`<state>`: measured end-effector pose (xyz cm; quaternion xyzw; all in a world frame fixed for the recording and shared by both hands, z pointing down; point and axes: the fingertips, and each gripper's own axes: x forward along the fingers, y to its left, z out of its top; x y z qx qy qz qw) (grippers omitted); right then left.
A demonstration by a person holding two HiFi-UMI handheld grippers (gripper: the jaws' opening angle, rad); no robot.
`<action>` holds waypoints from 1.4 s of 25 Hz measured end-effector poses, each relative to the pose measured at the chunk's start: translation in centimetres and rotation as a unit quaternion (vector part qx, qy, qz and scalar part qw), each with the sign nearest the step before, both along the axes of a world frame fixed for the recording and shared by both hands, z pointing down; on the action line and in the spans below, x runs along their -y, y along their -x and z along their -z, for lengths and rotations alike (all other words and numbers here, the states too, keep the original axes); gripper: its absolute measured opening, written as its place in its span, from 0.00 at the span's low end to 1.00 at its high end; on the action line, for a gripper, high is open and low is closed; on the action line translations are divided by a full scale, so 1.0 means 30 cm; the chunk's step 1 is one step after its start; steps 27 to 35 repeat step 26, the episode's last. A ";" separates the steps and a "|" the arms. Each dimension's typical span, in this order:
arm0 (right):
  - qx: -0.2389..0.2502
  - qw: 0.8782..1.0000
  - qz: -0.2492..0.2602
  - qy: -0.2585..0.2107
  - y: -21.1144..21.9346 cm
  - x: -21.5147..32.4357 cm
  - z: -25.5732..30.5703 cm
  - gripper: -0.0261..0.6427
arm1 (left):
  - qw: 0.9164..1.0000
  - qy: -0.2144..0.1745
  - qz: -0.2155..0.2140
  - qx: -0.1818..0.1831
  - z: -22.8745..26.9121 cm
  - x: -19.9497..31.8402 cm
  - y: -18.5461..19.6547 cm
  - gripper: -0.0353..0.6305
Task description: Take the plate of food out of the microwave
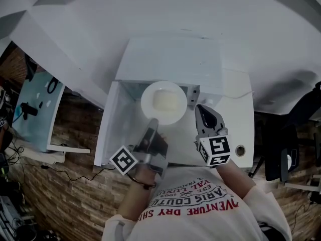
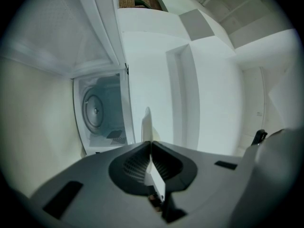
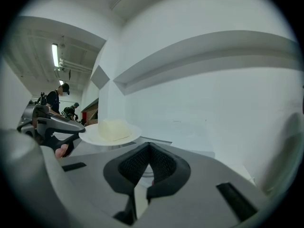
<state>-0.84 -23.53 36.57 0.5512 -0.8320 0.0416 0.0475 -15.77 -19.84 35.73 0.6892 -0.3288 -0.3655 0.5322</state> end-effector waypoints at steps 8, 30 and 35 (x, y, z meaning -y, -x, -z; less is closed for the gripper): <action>-0.012 1.000 -0.005 -0.003 0.000 0.018 -0.008 0.06 | 1.000 0.009 -0.001 -0.005 -0.019 0.011 -0.015 0.08; -0.024 1.000 0.010 -0.015 -0.030 0.008 -0.017 0.06 | 1.000 0.006 0.004 -0.021 -0.041 -0.002 -0.076 0.08; -0.024 1.000 0.010 -0.015 -0.030 0.008 -0.017 0.06 | 1.000 0.006 0.004 -0.021 -0.041 -0.002 -0.076 0.08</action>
